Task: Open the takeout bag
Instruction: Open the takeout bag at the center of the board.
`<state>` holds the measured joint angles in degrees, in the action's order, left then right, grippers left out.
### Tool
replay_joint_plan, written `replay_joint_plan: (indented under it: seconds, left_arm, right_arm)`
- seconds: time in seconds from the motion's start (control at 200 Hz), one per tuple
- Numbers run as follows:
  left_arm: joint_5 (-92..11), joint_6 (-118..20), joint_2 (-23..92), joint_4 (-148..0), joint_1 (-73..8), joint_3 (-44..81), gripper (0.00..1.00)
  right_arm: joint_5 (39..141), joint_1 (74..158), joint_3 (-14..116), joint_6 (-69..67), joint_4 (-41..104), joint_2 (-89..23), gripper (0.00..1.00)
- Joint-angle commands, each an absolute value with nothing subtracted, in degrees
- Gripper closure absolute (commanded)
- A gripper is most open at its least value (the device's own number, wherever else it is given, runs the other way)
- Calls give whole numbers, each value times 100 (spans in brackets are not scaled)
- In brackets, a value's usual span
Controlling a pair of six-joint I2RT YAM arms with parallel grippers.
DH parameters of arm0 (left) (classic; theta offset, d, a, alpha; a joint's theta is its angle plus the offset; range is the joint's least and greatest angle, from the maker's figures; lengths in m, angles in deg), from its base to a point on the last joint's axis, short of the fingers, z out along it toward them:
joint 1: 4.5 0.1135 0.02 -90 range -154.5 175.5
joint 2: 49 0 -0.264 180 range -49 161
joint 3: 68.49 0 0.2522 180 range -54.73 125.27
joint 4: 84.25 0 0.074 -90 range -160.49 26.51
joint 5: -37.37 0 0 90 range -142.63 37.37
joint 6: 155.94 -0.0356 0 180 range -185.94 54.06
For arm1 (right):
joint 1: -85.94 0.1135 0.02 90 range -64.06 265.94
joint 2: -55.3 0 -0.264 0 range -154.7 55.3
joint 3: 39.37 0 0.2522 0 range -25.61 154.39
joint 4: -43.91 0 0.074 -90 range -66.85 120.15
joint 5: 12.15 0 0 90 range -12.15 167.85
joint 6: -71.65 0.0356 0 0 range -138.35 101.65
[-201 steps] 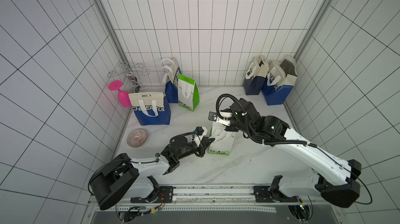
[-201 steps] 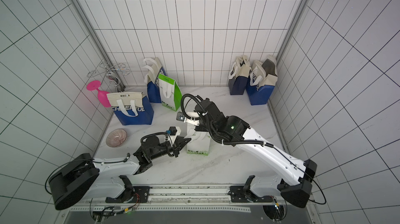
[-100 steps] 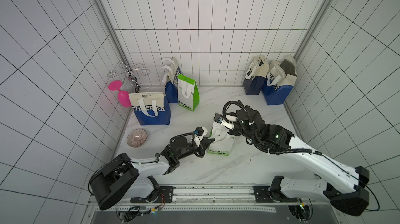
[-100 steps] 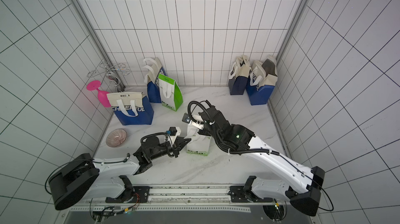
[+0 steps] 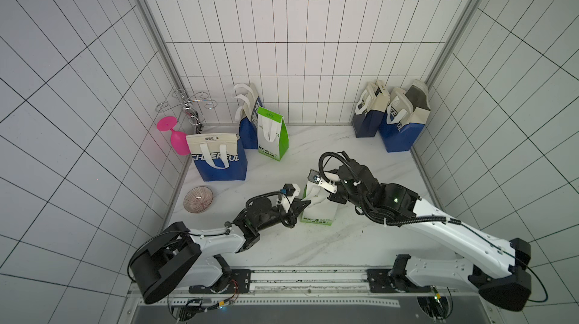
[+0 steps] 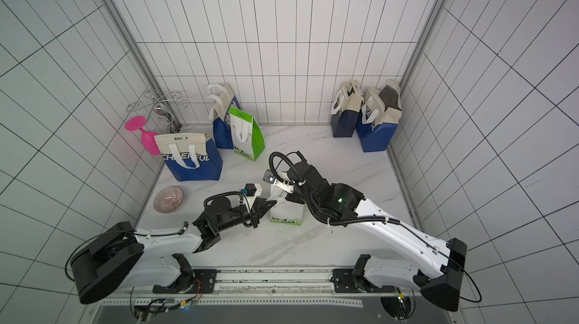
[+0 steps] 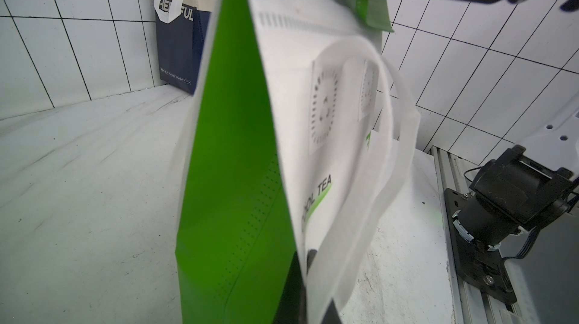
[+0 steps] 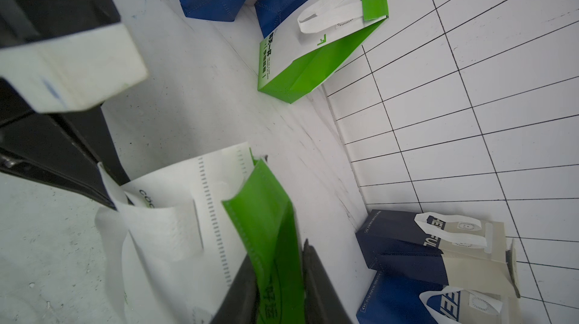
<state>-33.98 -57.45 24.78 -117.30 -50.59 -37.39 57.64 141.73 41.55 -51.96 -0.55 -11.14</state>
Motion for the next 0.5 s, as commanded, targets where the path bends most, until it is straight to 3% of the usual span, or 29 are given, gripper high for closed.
replay_joint_plan:
  seconds: [0.0, 0.03, 0.495]
  left_arm:
    - [-3355, -5838, 2495, -11668, -5082, -3730, 100]
    - [-3352, -5834, 2496, -11664, -5086, -3733, 100]
    - [-3353, -5858, 2489, -11603, -5082, -3708, 100]
  right_arm:
    - [5552, 14192, 3865, -5051, -319, -1055, 96]
    - [5544, 14192, 3875, -5061, -316, -1045, 100]
    - [5096, 14166, 5278, -5967, -907, -1427, 100]
